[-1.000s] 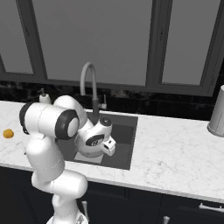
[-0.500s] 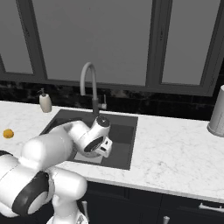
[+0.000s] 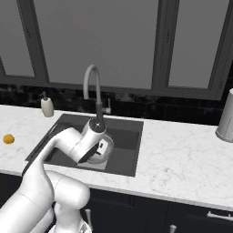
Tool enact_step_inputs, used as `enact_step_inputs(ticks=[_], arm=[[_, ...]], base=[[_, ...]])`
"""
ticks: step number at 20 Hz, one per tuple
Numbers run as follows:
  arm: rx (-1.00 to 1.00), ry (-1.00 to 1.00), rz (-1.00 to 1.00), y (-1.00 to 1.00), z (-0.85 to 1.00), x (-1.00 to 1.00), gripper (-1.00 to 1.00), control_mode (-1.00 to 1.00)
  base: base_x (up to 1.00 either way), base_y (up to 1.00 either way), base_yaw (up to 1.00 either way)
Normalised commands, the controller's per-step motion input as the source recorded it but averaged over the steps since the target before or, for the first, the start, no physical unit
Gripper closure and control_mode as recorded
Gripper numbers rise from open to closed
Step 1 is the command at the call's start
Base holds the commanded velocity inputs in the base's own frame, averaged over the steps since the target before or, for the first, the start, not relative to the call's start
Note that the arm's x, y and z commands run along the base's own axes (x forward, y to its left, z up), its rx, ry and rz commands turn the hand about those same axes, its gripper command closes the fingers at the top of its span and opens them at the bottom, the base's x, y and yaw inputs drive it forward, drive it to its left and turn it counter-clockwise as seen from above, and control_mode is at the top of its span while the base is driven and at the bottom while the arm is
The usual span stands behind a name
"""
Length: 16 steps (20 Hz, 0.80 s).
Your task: Put the colander in the sink, put the mango in the colander, and turn on the sink faucet and pour water over the colander.
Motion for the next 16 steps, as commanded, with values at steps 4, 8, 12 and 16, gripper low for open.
enact_step_inputs(ticks=[4, 8, 12, 16], arm=[[0.0, 0.0, 0.05, 0.35, 1.0, -0.47, -1.0, -1.0], [-0.08, -0.05, 0.0, 0.74, 0.96, -0.52, -1.0, -1.0], [-0.18, -0.07, 0.02, 0.96, 0.73, -0.54, -1.0, -1.0], [-0.09, -0.04, 0.19, 0.97, 0.43, -0.37, -1.0, -1.0]], base=[[0.0, 0.0, 0.0], [0.0, 0.0, 0.0], [0.0, 0.0, 0.0], [0.0, 0.0, 0.0]])
